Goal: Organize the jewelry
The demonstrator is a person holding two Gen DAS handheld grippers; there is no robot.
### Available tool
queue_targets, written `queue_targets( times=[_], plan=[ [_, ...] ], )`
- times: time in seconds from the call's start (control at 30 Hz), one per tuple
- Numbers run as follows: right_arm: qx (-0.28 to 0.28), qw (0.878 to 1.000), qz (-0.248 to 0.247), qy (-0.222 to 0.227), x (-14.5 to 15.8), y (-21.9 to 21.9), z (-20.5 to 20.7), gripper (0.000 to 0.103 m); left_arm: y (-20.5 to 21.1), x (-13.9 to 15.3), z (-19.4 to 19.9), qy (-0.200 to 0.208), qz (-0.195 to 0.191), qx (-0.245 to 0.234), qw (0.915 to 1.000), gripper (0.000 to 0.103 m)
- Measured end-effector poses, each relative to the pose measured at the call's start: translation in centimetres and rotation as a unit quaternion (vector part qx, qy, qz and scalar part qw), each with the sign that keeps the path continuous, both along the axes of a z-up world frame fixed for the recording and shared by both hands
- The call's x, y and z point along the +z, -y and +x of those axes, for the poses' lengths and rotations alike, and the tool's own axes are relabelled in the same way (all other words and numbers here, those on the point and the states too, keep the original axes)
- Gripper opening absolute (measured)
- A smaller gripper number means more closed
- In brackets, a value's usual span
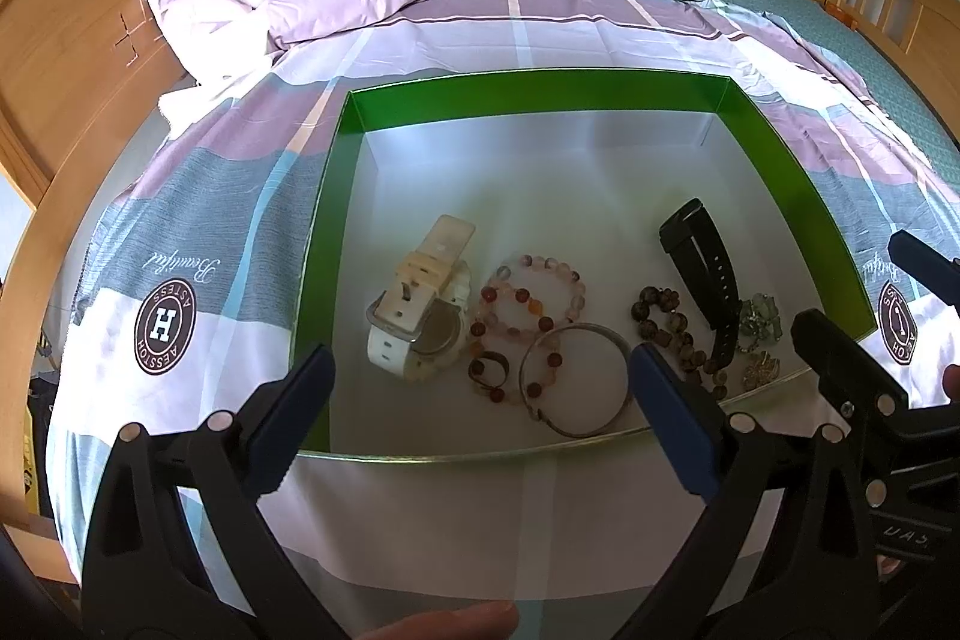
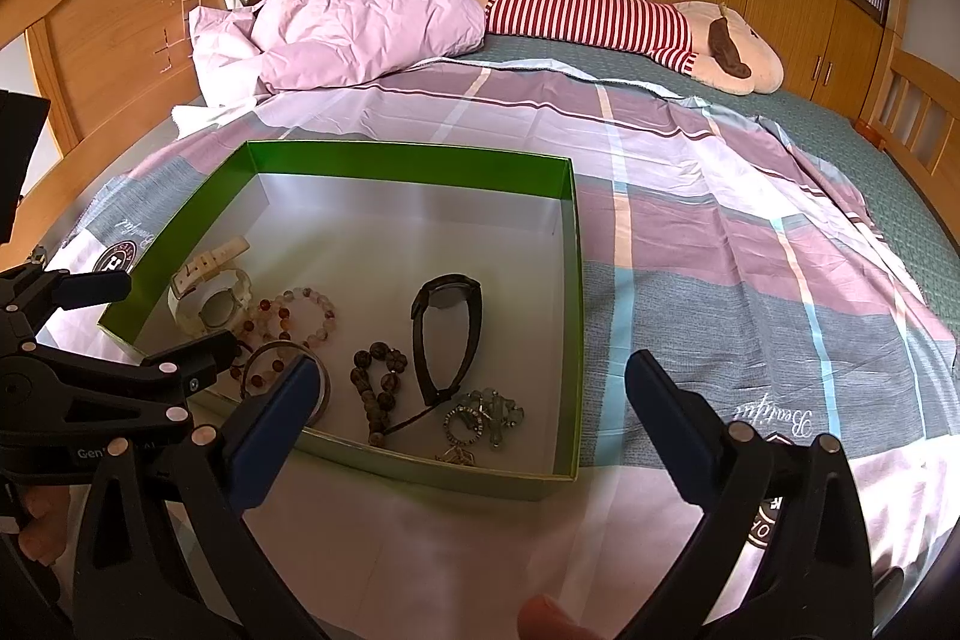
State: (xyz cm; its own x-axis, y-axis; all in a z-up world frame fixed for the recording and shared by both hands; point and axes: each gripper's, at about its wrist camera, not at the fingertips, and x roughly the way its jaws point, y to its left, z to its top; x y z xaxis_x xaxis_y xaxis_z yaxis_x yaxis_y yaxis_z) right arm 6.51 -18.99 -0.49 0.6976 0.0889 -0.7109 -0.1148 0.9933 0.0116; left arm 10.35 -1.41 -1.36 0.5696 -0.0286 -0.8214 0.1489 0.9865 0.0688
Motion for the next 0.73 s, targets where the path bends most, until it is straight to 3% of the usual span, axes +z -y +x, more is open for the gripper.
queue_targets(
  times=[0.73],
  plan=[
    [0.002, 1.000, -0.002, -0.001, -0.09, 0.11, 0.04, 0.099, -0.06, -0.34, 0.25, -0.015, -0.005, 0.003, 0.9999, 0.098]
  ],
)
